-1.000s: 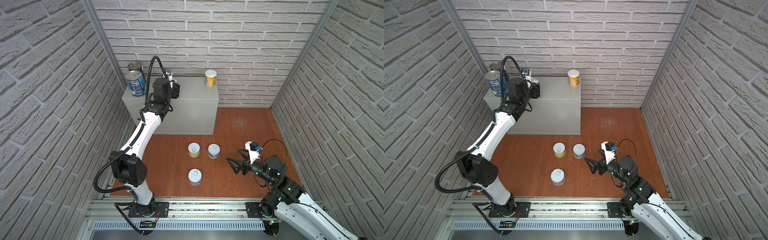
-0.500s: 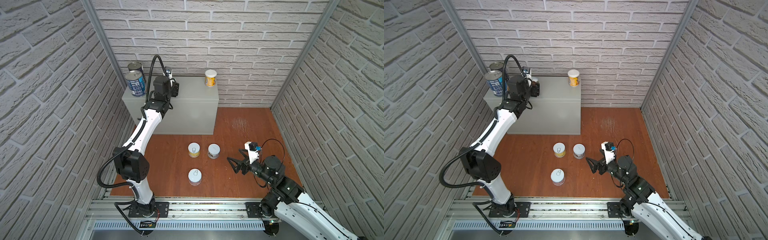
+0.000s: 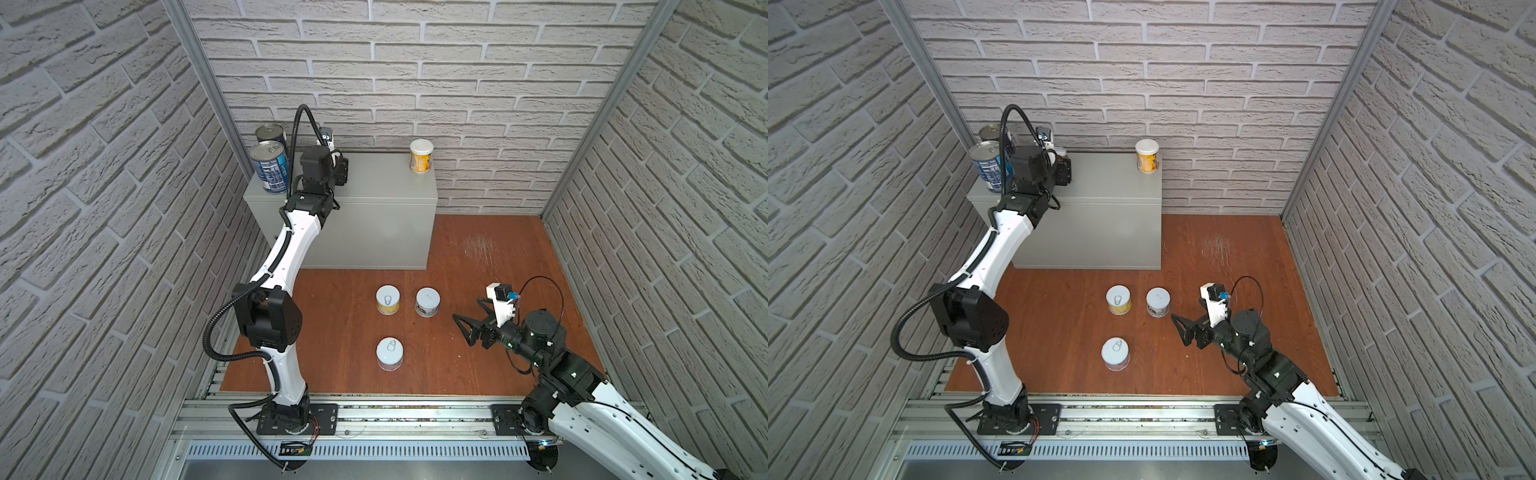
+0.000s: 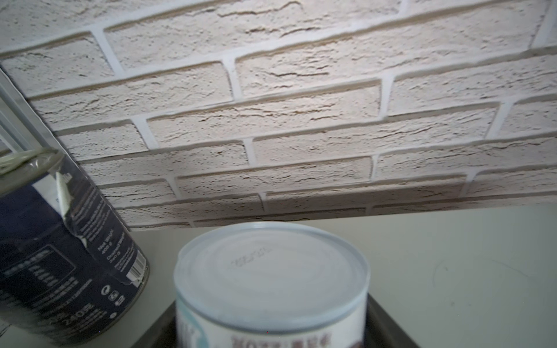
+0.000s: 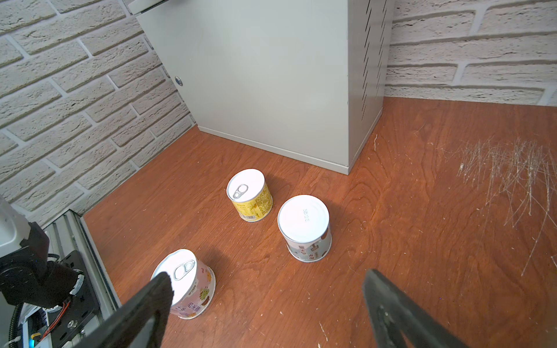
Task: Place and organize the canned foods onto the counter
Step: 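Raise the teal-labelled can with the left gripper onto the cabinet top, then lower the can beside the blue cans and open the left gripper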
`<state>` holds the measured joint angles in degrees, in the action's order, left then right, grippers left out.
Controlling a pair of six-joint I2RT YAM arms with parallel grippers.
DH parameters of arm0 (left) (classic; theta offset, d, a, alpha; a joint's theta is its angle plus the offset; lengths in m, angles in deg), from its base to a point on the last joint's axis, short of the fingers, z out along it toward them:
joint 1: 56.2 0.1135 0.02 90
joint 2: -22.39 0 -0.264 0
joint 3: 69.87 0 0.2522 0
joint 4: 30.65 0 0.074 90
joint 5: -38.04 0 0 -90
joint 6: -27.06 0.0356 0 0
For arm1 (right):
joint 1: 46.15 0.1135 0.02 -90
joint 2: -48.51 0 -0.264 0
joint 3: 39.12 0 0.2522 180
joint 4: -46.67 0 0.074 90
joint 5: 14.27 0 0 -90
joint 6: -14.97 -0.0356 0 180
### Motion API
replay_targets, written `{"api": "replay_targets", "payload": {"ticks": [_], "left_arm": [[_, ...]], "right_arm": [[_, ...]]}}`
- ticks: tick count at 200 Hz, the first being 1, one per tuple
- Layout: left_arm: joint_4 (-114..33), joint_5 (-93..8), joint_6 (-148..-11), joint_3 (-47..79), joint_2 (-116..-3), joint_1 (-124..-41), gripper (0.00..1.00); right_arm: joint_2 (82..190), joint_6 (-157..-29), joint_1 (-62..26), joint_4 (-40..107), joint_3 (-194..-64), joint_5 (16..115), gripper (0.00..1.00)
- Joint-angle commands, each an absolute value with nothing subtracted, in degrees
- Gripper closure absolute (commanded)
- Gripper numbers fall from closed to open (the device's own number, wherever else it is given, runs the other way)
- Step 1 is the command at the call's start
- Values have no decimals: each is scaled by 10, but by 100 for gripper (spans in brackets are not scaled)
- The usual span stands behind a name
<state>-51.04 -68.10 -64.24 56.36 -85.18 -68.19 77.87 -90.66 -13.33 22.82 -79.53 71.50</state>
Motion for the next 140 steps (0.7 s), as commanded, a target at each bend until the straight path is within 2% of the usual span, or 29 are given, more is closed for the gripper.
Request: {"api": "replay_targets", "payload": {"ticks": [1, 140], "left_arm": [[-468, -687, -643, 582, -868, -675, 43], [-447, -689, -650, 592, -925, -637, 42]], "right_arm": [[776, -898, -134, 238, -788, 720, 1], [780, -888, -135, 235, -786, 724, 1]]}}
